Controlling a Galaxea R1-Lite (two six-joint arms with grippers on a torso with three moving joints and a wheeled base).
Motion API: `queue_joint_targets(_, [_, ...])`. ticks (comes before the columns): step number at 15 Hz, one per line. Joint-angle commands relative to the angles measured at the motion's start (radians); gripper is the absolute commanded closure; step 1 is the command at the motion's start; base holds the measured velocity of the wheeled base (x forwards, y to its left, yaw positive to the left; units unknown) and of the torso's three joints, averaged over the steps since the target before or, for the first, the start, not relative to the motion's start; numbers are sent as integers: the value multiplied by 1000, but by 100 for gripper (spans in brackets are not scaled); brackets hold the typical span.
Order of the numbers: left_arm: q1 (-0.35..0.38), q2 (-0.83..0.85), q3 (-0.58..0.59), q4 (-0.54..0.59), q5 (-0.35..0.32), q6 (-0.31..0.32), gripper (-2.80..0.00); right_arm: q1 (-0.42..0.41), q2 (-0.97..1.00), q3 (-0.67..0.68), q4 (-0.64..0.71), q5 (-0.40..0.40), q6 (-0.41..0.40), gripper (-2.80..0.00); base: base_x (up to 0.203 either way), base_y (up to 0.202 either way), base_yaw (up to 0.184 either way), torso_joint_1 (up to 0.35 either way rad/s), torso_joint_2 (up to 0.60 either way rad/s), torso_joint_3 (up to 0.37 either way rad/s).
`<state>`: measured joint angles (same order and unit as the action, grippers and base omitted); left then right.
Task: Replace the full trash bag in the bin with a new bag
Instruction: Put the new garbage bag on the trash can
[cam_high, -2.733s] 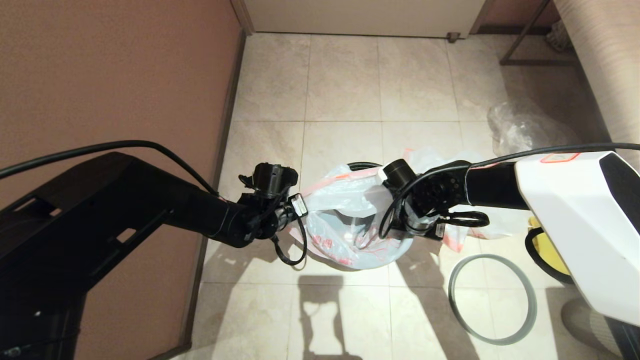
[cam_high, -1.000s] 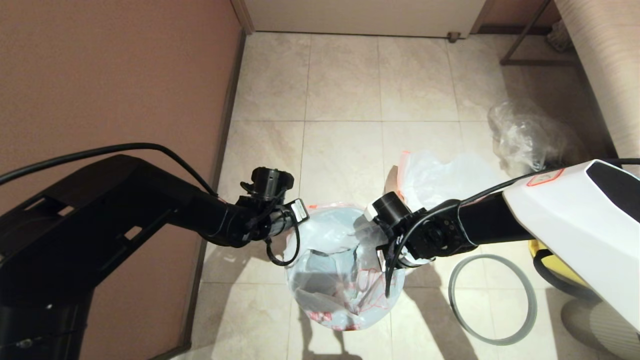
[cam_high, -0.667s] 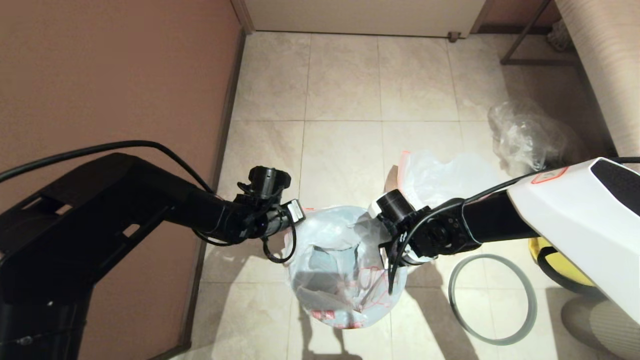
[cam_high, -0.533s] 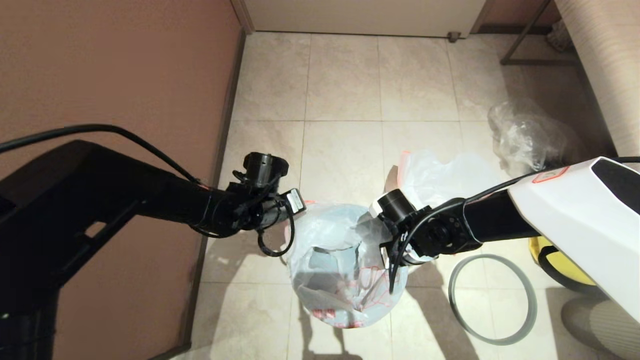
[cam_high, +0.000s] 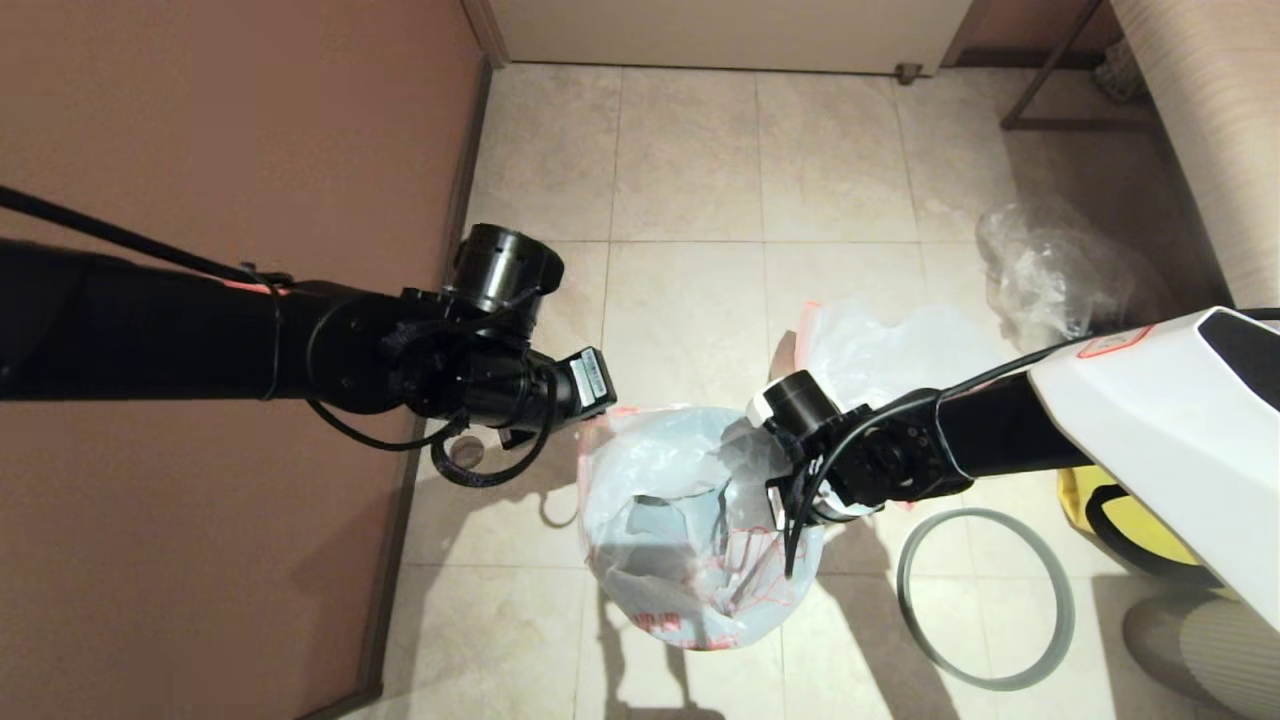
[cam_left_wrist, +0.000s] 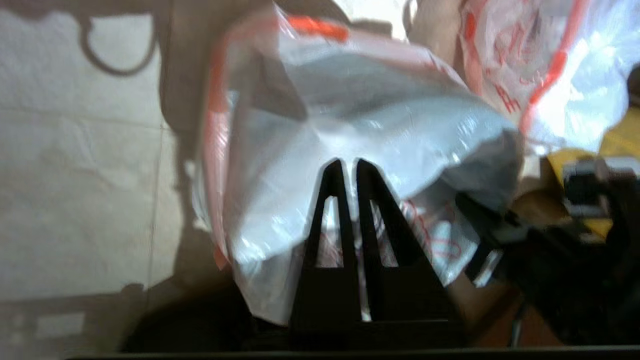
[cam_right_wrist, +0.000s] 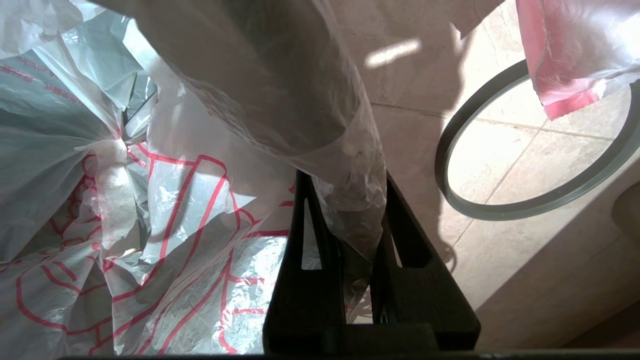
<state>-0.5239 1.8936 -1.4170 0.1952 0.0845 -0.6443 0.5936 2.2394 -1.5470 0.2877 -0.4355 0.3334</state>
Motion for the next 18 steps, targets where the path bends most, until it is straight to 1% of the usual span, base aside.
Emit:
queue_joint_targets(1, [-29, -15, -1, 11, -1, -2, -280, -2, 1, -9, -7, 1, 5, 0, 0, 0, 0, 0, 0, 0])
queue_joint_targets(2, [-44, -15, 1, 39, -10, 5, -280, -5, 3, -16, -15, 3, 6, 0, 0, 0, 0, 0, 0, 0])
queue_joint_targets(3, [-55, -15, -4, 96, -27, 23, -280, -5, 5, -23, -17, 8, 7, 0, 0, 0, 0, 0, 0, 0])
queue_joint_targets(4, [-60, -11, -11, 157, -52, 74, -280, -5, 3, -28, -18, 17, 6, 0, 0, 0, 0, 0, 0, 0])
queue_joint_targets(5, [-62, 6, -15, 184, -65, 106, -280, -3, 2, -31, -18, 27, 6, 0, 0, 0, 0, 0, 0, 0])
queue_joint_targets(8, [-70, 50, -15, 186, -68, 120, -280, 7, 2, -56, -20, 40, 7, 0, 0, 0, 0, 0, 0, 0])
queue_joint_targets(10, [-70, 44, -16, 184, -69, 120, -280, 15, 6, -59, -56, 41, 7, 0, 0, 0, 0, 0, 0, 0])
queue_joint_targets(11, [-68, 36, -16, 184, -69, 120, -280, 17, 6, -60, -86, 40, 6, -280, 0, 0, 0, 0, 0, 0])
queue_joint_targets(12, [-68, 27, -16, 185, -69, 120, -280, 17, 3, -61, -113, 41, 4, -280, 0, 0, 0, 0, 0, 0])
queue_joint_targets(15, [-76, 29, -13, 185, -69, 118, -280, 19, -61, -25, -89, 41, 9, -280, 0, 0, 0, 0, 0, 0])
queue_joint_targets(16, [-84, 32, -8, 185, -68, 117, -280, 20, -99, -1, -53, 41, 11, -280, 0, 0, 0, 0, 0, 0])
queue_joint_targets(18, [-100, 34, 1, 185, -68, 112, -280, 28, -195, 45, 60, 40, 46, -280, 0, 0, 0, 0, 0, 0])
